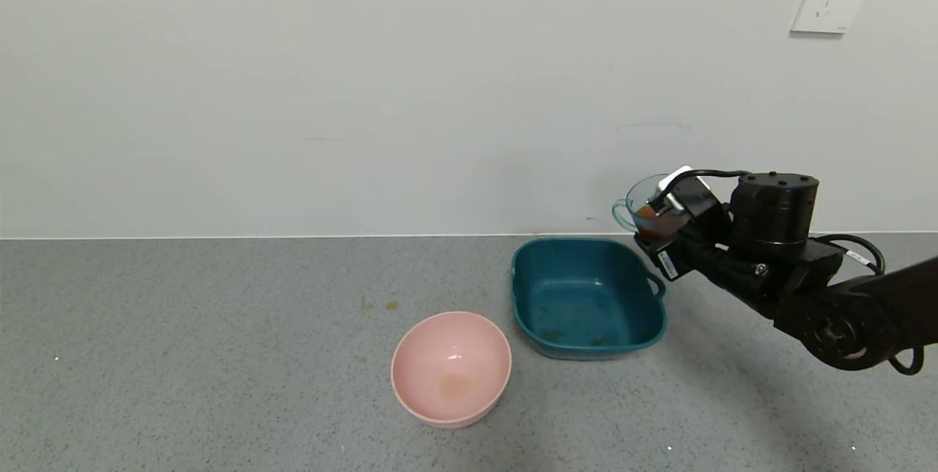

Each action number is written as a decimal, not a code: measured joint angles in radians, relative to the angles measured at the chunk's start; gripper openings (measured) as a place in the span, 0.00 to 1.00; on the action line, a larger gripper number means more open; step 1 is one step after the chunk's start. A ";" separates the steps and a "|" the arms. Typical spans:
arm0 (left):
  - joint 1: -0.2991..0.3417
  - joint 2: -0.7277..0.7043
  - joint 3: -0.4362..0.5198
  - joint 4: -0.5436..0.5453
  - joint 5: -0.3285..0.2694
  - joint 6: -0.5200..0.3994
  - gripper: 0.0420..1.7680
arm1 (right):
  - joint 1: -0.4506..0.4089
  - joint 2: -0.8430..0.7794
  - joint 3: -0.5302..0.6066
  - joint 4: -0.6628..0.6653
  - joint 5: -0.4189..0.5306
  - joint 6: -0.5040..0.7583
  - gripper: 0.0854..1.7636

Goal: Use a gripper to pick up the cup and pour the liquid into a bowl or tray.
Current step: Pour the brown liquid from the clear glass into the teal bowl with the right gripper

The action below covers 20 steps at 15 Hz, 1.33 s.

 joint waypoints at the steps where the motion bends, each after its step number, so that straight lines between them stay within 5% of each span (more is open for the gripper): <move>1: 0.000 0.000 0.000 0.000 0.000 0.000 0.97 | 0.012 0.000 -0.002 0.010 -0.018 -0.013 0.74; 20: 0.000 0.000 0.000 0.000 0.000 0.000 0.97 | 0.062 0.003 -0.028 0.011 -0.207 -0.308 0.74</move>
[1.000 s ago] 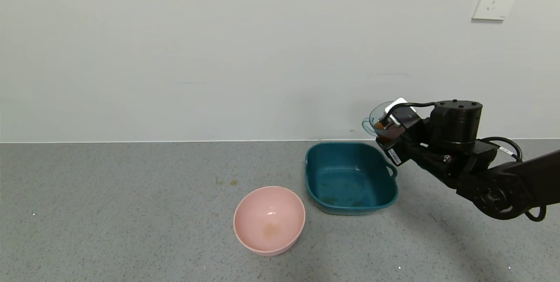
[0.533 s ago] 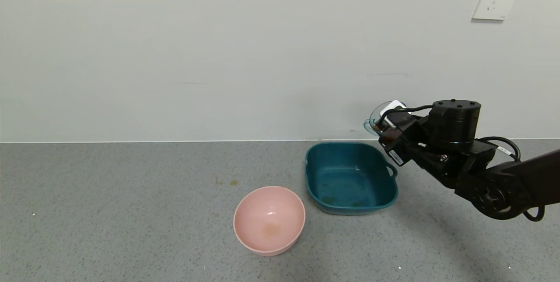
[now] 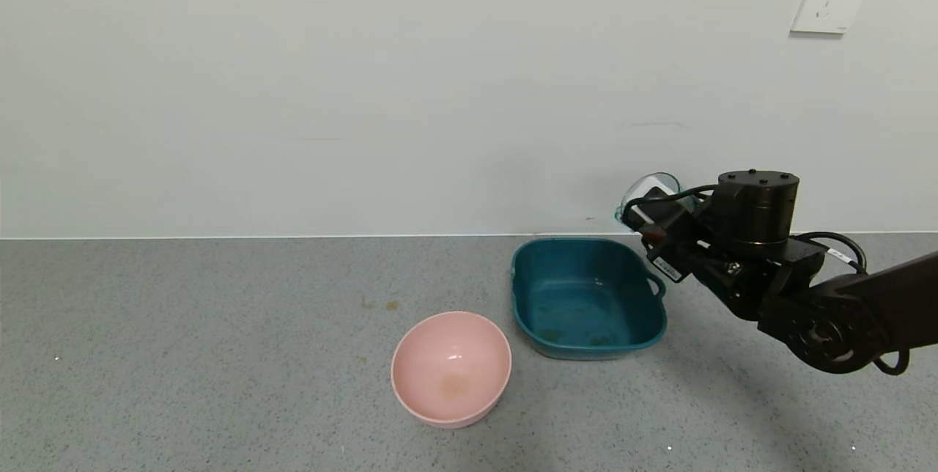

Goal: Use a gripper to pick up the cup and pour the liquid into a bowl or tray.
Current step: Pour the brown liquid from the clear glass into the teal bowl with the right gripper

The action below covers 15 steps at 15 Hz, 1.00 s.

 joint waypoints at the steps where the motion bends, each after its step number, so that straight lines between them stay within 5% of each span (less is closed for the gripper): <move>1: 0.000 0.000 0.000 0.000 0.000 0.000 0.97 | 0.003 0.000 0.000 0.000 -0.003 -0.012 0.74; 15: 0.000 0.000 0.000 0.000 0.000 0.000 0.97 | 0.055 -0.004 0.033 -0.013 -0.145 -0.264 0.74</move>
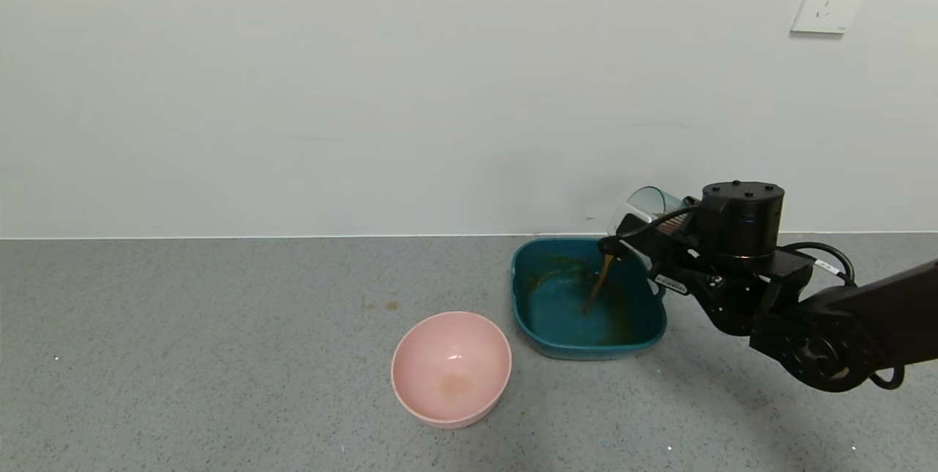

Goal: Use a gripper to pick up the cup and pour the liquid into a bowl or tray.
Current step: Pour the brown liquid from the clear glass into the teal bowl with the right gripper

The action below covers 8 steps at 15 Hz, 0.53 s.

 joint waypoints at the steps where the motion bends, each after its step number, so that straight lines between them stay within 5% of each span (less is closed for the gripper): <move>1: 0.000 0.000 0.000 0.000 0.000 0.000 0.97 | 0.001 -0.003 0.002 0.000 -0.010 -0.019 0.74; 8: 0.000 0.000 0.000 0.000 0.000 0.000 0.97 | -0.014 -0.032 0.029 -0.045 -0.013 -0.228 0.74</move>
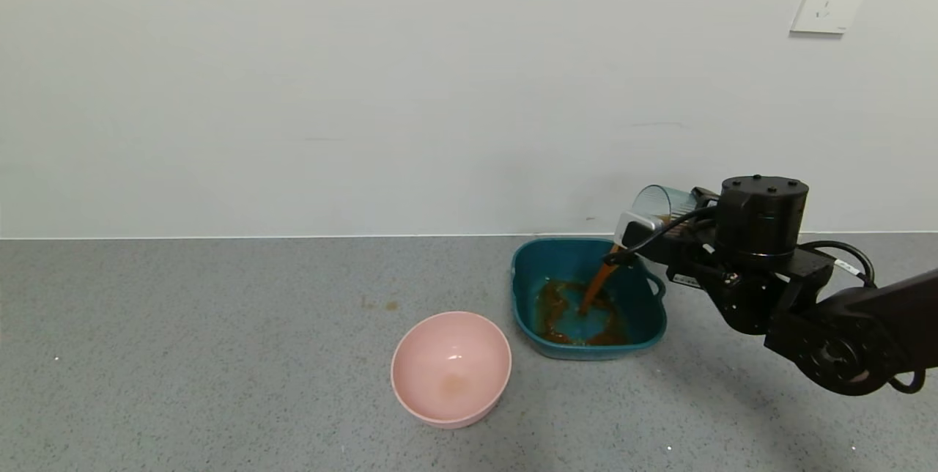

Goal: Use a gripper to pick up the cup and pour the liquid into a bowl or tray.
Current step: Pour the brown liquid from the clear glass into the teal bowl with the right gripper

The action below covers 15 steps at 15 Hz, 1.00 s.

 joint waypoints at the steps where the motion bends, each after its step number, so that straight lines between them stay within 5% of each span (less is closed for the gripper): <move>1: 0.000 0.000 0.000 0.000 0.000 0.000 0.97 | -0.001 -0.002 0.004 -0.018 0.001 -0.030 0.74; 15: 0.000 0.000 0.000 0.000 0.000 0.000 0.97 | 0.019 -0.013 0.067 -0.048 0.000 -0.341 0.74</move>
